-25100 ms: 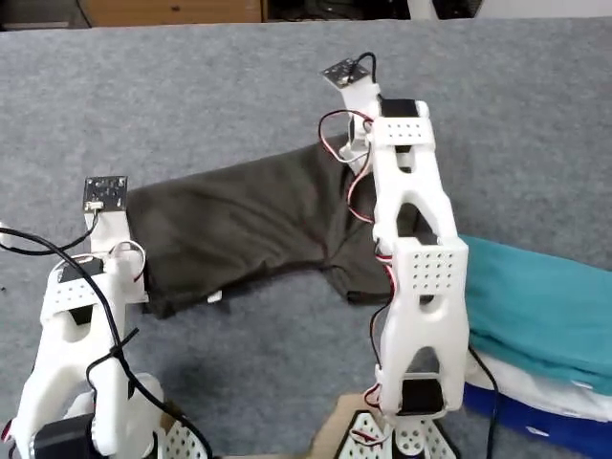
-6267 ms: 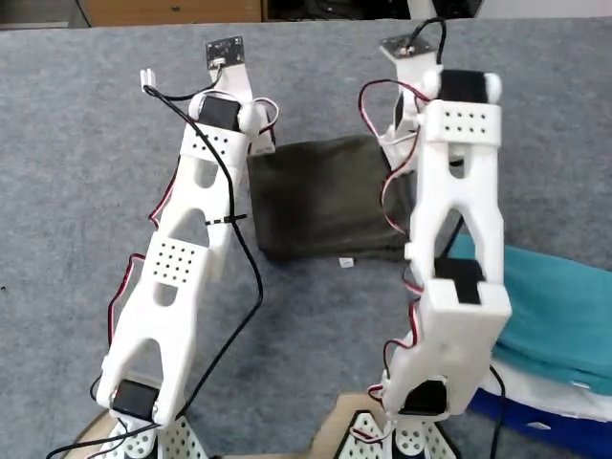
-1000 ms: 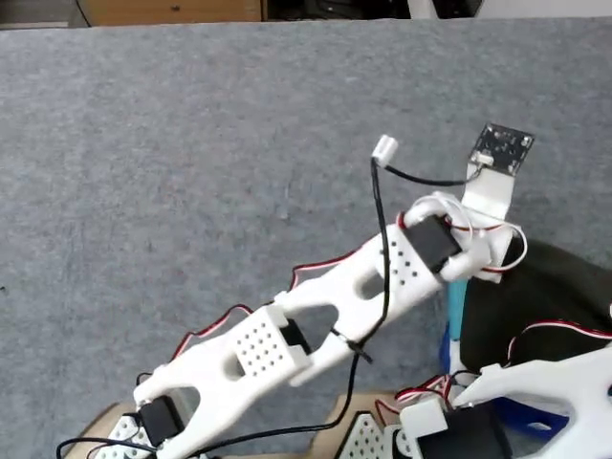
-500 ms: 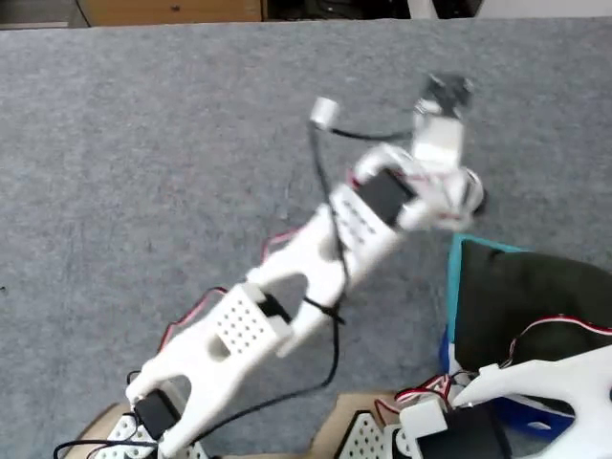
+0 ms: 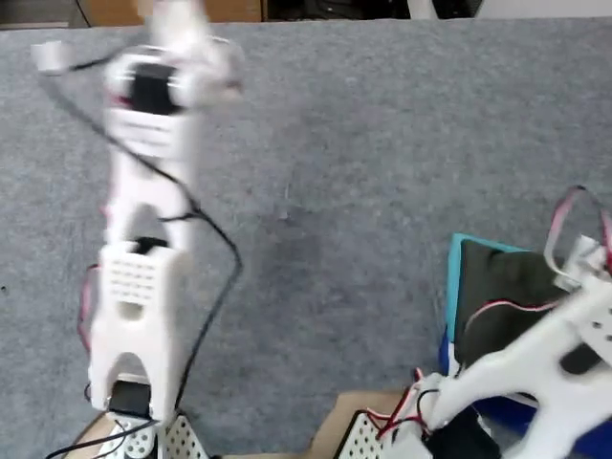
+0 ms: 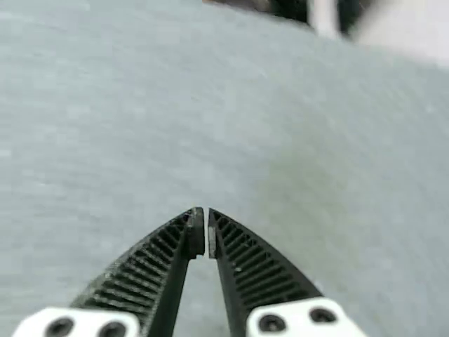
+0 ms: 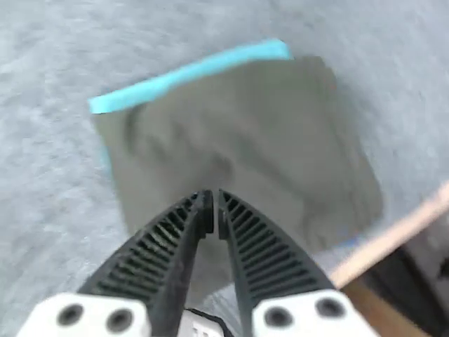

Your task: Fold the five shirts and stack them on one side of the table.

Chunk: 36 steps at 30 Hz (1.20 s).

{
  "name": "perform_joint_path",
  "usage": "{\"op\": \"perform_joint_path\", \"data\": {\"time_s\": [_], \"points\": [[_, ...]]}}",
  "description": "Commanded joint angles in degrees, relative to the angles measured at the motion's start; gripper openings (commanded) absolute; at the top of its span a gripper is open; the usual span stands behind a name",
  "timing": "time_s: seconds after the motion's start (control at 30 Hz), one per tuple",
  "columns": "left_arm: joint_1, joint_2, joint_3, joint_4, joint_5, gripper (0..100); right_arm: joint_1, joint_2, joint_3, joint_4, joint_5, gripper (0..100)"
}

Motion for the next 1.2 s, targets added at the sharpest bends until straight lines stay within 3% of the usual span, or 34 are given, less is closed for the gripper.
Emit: {"op": "perform_joint_path", "data": {"time_s": [0.0,0.1,0.2,0.47,0.57,0.73,1.03,1.17], "points": [[-13.8,-4.5,-2.4,0.6,-0.4,3,-9.4,-1.5,1.3,0.8,-3.3,2.3],[-25.0,-4.7,-2.4,0.6,-0.8,3,-16.2,-1.5,3.9,0.8,-4.8,2.3],[-33.9,-4.7,-0.9,0.7,-5.8,3,-22.3,-1.5,5.0,0.7,-4.8,2.3],[-52.9,-5.1,11.5,0.7,-19.7,3,-35.7,-1.5,6.6,-2.5,-5.3,2.3],[-58.3,-5.1,14.8,0.6,-22.6,11,-39.6,-1.5,10.5,-5.0,-8.2,2.3],[-63.5,-3.7,17.9,-0.1,-22.8,25,-45.5,-1.5,15.0,-7.6,-12.0,2.3],[-67.4,14.4,24.0,-23.2,-22.7,25,-48.6,-1.5,15.3,-7.8,-14.5,2.3],[-67.1,21.8,24.0,-31.5,-22.7,17,-48.3,-1.5,15.3,-7.8,-14.5,2.3]]}}
